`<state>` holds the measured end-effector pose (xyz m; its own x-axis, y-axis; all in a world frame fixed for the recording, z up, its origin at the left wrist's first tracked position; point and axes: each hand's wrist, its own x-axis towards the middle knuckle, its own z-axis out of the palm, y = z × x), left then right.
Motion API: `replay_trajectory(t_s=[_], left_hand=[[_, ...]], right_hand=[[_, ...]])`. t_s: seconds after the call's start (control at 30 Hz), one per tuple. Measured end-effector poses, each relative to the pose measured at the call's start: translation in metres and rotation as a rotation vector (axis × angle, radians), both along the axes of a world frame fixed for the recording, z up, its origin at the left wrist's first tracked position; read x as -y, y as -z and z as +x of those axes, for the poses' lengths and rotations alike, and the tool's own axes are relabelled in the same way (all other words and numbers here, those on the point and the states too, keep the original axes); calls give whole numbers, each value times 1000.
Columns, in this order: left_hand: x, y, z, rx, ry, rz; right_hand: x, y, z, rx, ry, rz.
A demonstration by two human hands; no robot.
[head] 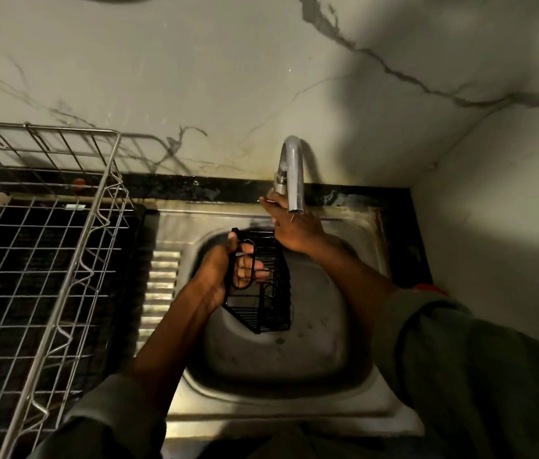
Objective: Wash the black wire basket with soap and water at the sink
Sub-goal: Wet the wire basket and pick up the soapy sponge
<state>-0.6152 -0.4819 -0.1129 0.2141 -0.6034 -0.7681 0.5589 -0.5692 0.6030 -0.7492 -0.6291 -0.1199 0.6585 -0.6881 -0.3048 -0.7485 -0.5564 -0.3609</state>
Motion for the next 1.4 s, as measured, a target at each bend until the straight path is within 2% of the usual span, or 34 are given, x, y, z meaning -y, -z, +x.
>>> replay_trajectory(t_s=[0.07, 0.17, 0.23, 0.37, 0.47, 0.57, 0.7, 0.8, 0.93, 1.1, 1.17, 1.23, 1.27, 1.33, 1.4], left_hand=[[-3, 0, 3, 22, 5, -5], [-3, -13, 4, 17, 65, -44], [-1, -23, 8, 49, 143, -60], [15, -48, 6, 129, 352, -103], [42, -68, -9, 195, 510, -126], [70, -79, -24, 261, 624, -152], [85, -84, -40, 300, 690, -365], [84, -80, -48, 483, 689, -429], [79, -73, -46, 657, 614, -480], [61, -62, -28, 663, 450, -468], [43, -49, -24, 547, 328, -492], [22, -44, -34, 432, 280, -457], [13, -39, -41, 426, 269, -443], [-1, -22, -53, 529, 267, -367], [-13, -10, -55, 603, 225, -292]], right_hand=[[1, -3, 5, 72, 57, 61], [-7, -12, 0, 498, 410, 306], [-21, -23, -17, 654, 535, 384], [-52, -43, -71, 624, 385, 673], [-50, -56, -106, 685, 342, 829], [-47, -67, -118, 651, 115, 728], [-40, -58, -118, 742, 224, 529], [-45, -47, -121, 804, 275, 454], [-71, -29, -115, 906, 523, 302], [-87, -29, -102, 907, 894, 83], [-88, -27, -101, 869, 1011, 86], [-91, -24, -99, 958, 1149, 181], [-94, -24, -99, 1039, 1224, 251], [-103, -30, -99, 1173, 1366, 407], [-110, -37, -103, 1227, 1454, 519]])
